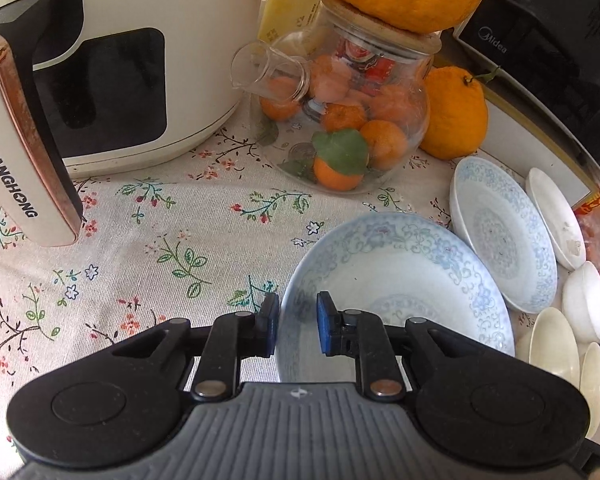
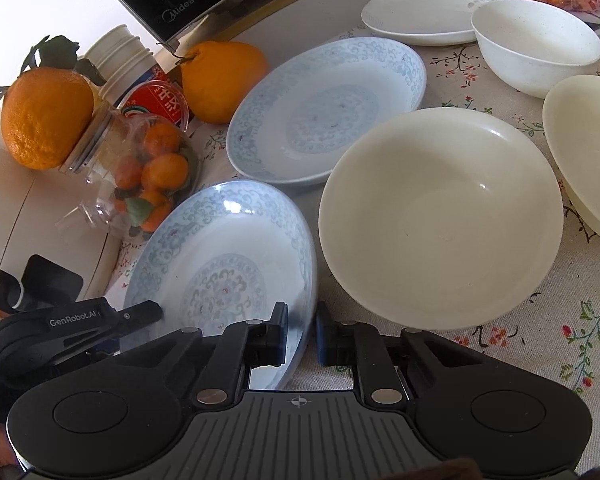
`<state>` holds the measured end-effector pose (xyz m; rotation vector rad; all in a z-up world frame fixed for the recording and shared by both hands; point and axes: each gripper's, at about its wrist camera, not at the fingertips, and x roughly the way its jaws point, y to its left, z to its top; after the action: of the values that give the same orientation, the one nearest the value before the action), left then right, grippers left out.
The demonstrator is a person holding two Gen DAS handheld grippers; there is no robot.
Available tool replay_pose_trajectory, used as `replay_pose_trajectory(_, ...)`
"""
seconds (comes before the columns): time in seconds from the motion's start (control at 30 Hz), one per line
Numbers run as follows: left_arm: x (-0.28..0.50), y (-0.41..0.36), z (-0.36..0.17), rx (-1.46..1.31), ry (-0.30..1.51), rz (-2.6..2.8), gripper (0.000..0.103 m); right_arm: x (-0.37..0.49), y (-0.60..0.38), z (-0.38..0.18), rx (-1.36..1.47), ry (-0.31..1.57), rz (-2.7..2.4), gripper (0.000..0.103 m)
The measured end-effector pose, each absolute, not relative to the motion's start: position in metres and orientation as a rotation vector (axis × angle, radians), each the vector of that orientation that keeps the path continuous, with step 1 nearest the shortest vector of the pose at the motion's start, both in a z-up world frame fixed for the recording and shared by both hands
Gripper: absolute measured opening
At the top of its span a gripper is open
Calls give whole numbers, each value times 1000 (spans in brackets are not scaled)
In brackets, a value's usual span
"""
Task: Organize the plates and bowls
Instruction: 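Grasp the blue-patterned plate rim with the left gripper and lift it, then carry the held plate with the left gripper toward the second blue-patterned plate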
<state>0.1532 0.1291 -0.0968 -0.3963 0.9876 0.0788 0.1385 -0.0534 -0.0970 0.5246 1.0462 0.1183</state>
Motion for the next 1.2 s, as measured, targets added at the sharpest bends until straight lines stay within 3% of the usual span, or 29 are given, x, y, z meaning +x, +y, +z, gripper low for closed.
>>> replay_pose_trajectory(0.17,141,128,-88,-399,998,77,12,132,-55,-86,488,1029,140,14)
replay_pose_trajectory(0.7,73,132,-55,-457,984,22,12,80,-72,-48,413,980,242,15)
replay_pose_trajectory(1.2,1,103,-70,-391,1065,-80,12,20,-98,-46,236,1008,337,16)
